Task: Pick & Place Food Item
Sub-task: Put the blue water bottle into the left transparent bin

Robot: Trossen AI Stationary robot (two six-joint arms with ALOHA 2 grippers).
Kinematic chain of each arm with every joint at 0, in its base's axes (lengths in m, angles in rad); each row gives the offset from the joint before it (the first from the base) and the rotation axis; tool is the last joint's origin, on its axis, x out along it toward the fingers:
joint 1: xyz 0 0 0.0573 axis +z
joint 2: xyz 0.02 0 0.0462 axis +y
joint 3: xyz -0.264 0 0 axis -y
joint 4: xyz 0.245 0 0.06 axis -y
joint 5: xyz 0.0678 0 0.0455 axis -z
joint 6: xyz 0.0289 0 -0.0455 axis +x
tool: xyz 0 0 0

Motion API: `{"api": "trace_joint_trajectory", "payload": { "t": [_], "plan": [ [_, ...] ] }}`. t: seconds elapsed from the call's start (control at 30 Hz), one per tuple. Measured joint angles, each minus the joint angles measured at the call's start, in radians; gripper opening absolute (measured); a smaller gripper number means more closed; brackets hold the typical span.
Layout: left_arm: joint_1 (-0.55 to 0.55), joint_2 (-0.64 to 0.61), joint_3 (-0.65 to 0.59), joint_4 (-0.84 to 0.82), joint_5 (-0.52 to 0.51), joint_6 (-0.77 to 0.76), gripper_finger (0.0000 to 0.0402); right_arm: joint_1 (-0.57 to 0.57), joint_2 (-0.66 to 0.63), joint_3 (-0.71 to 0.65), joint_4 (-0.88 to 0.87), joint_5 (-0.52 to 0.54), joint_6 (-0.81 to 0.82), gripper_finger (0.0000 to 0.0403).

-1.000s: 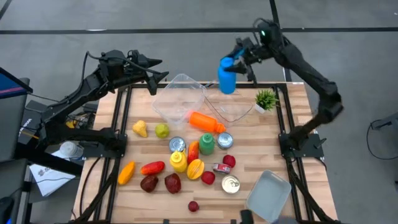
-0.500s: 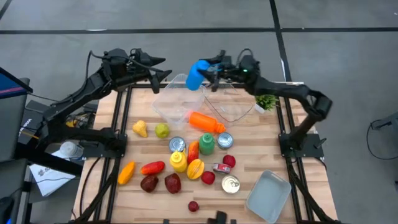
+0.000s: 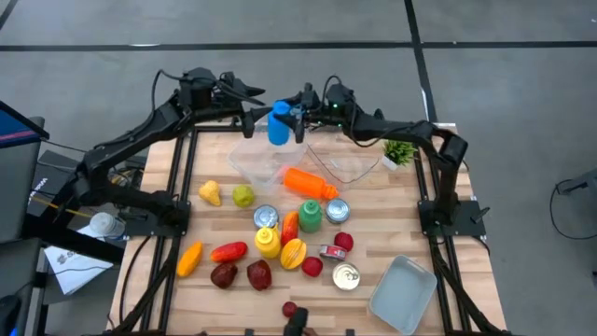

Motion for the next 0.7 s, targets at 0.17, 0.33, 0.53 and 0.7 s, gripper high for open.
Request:
{"api": "trace_joint_trajectory", "payload": {
  "t": [0.17,0.33,0.53,0.7],
  "plan": [
    [0.037,0.009,0.0,-0.004,0.014,0.003,0.0268,0.004,0.02,0.0,0.042,0.008,-0.001,0.0223],
    [0.062,-0.002,0.0,-0.006,0.014,0.001,0.0268,0.03,0.085,0.0,0.075,0.079,-0.038,0.0224],
    [0.066,-0.004,0.0,-0.011,0.018,0.002,0.0268,0.036,0.132,0.006,0.122,0.106,-0.001,0.0225],
    [0.066,-0.004,0.0,-0.018,0.018,0.002,0.0268,0.035,0.169,0.004,0.146,0.113,0.025,0.0225]
  ]
}}
